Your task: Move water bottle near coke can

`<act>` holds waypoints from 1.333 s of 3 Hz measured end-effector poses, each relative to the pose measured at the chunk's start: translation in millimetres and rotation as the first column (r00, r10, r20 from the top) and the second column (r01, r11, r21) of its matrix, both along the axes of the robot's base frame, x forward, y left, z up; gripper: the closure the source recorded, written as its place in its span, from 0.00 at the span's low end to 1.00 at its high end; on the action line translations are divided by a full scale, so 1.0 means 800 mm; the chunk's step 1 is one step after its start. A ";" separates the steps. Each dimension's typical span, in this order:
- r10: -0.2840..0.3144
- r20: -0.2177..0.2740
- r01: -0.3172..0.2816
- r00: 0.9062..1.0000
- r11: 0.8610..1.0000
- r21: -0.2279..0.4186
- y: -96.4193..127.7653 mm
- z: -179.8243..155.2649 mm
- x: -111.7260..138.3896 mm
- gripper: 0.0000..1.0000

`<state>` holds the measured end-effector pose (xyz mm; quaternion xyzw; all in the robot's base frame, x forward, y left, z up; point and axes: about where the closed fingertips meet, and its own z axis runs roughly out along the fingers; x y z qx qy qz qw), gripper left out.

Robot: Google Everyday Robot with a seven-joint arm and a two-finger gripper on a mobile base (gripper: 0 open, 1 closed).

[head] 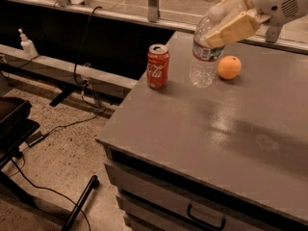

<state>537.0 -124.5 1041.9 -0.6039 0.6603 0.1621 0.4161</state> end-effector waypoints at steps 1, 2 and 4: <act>-0.033 -0.056 0.035 0.998 0.999 0.030 -0.008 -0.035 0.019 1.00; -0.025 -0.112 0.033 0.993 0.997 0.066 0.004 -0.071 0.036 1.00; 0.018 -0.114 -0.009 0.993 0.997 0.073 0.035 -0.082 0.054 1.00</act>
Offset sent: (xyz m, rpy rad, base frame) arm 0.0417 -0.0026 -0.0817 0.0993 0.1631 -0.0536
